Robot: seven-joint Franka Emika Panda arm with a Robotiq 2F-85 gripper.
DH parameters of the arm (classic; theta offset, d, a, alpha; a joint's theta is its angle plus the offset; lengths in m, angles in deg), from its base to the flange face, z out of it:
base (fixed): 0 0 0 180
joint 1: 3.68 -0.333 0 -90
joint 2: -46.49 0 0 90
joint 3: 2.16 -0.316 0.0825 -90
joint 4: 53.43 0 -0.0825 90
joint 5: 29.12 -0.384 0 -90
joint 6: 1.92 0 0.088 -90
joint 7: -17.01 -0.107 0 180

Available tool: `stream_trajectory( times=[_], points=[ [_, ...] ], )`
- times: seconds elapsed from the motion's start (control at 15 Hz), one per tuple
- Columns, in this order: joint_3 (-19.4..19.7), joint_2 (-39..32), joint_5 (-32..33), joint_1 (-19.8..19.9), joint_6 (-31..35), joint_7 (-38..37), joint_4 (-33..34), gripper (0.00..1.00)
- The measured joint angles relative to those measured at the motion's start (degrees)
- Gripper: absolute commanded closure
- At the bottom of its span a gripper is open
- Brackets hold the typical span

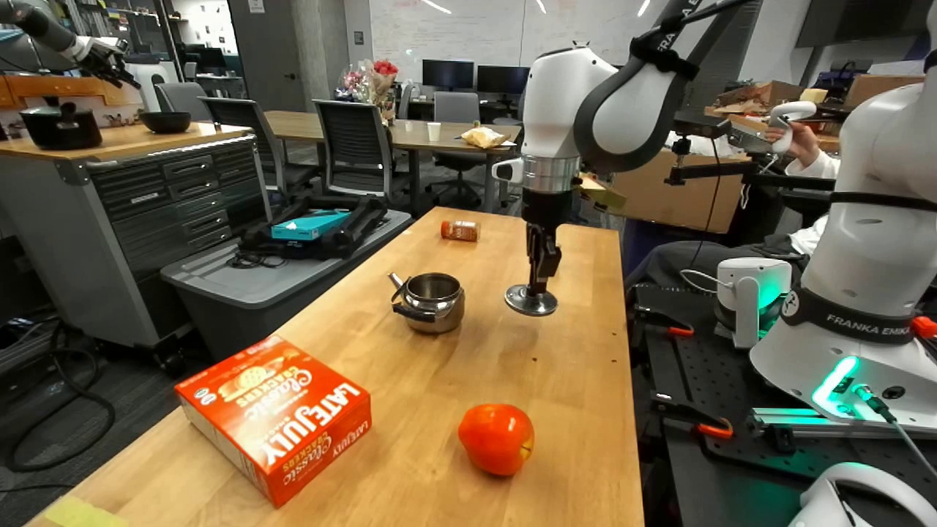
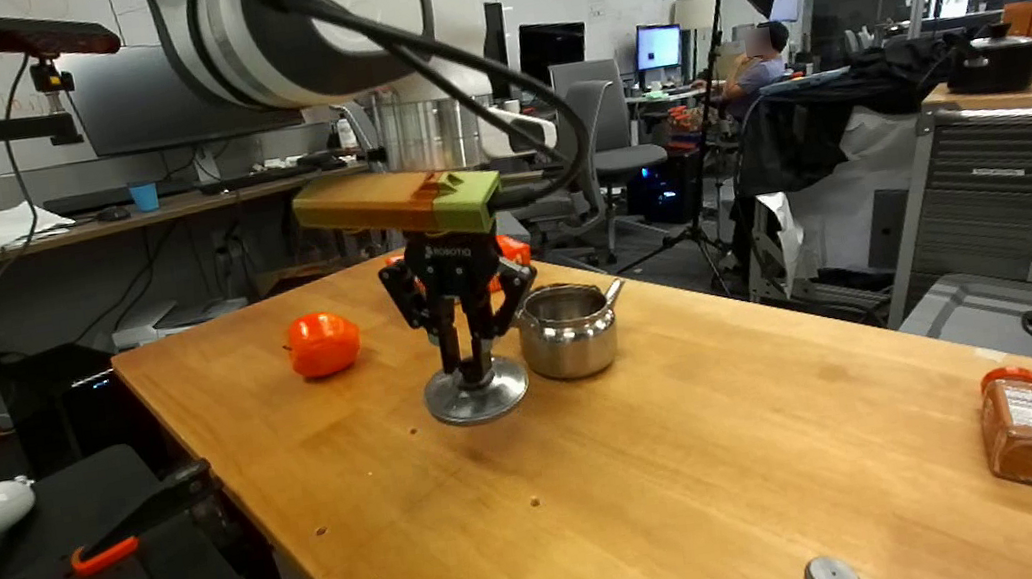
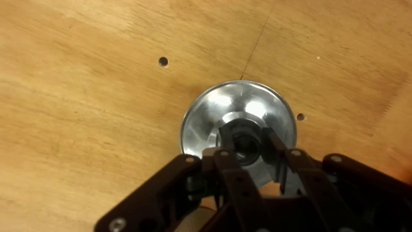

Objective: Put the lid on the silver pot

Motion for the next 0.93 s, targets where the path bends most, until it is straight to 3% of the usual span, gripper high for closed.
stream_trajectory(
  times=[0.47,0.93],
  points=[
    [-0.97,3.46,0.16,-2.81,-9.05,-2.88,7.77,0.93],
    [-2.11,1.06,0.16,-4.24,-14.45,-9.68,18.03,0.93]
  ],
)
